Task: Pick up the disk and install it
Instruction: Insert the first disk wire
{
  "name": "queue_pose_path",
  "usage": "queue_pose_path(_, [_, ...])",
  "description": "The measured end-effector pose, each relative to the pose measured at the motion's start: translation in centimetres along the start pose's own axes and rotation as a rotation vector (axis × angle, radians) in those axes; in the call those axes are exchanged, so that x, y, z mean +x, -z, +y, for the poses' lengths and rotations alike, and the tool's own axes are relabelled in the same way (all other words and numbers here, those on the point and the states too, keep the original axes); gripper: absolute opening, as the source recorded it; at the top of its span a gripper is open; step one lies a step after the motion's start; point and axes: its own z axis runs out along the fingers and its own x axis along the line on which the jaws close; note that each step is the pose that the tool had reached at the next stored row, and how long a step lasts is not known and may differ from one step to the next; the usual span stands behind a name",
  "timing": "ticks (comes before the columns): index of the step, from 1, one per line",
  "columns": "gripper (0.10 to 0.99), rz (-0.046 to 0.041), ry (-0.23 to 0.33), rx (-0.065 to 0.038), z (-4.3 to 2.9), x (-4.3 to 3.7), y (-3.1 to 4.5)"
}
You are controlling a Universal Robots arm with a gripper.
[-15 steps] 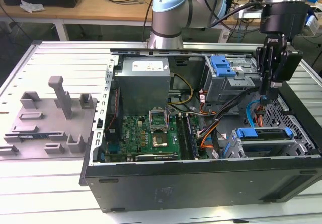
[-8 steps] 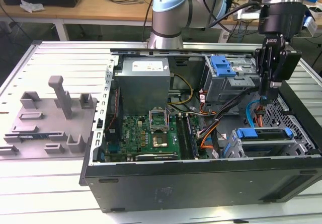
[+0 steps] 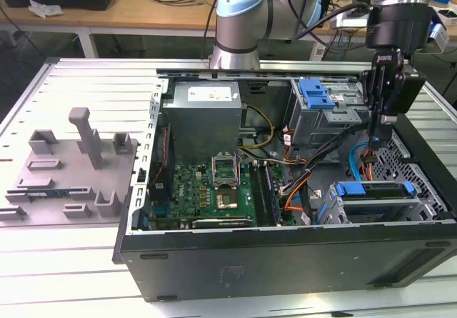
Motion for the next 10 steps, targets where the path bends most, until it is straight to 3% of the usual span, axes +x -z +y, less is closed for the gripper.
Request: queue_pose_path(10, [0.290, 0.0054, -0.005, -0.002, 0.00, -0.18, -0.30])
